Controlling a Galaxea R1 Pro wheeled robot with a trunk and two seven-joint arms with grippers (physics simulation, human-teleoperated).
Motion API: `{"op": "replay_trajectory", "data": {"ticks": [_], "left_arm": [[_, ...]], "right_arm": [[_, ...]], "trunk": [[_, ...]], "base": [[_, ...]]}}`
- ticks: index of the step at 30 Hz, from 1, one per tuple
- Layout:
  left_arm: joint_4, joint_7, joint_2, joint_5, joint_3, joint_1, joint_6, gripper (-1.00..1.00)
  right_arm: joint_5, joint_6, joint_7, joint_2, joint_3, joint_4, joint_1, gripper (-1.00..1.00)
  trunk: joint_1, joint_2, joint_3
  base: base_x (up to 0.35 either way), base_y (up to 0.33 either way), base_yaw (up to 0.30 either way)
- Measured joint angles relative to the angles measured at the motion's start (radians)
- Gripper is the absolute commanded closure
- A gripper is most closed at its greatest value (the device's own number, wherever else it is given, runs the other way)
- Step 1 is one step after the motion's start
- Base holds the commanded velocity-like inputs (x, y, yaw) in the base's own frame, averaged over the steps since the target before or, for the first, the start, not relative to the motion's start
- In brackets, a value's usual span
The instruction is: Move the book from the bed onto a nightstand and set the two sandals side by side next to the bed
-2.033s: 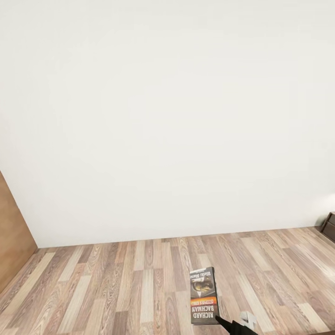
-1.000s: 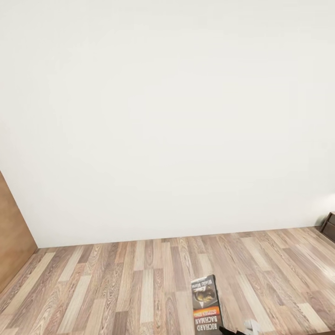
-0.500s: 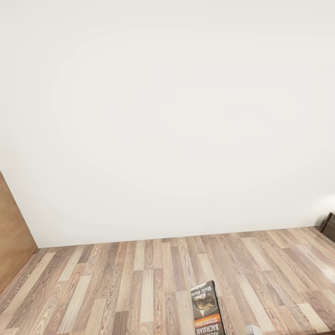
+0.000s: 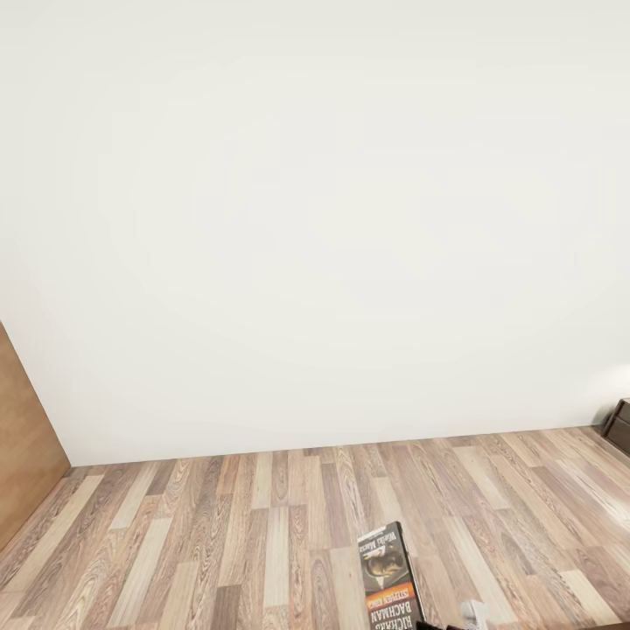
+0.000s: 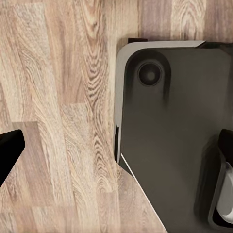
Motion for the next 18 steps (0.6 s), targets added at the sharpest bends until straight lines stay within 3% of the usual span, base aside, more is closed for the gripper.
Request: {"op": "replay_trajectory", "data": {"ticks": [18], "left_arm": [[0.000,0.000,0.000,0.000,0.001,-0.001,-0.001,-1.00]], "right_arm": [[0.009,0.007,0.013,-0.008,0.001,0.000,-0.023,1.00]], "trunk": [[0.000,0.000,0.000]], "base": [[0.000,0.000,0.000]]}}
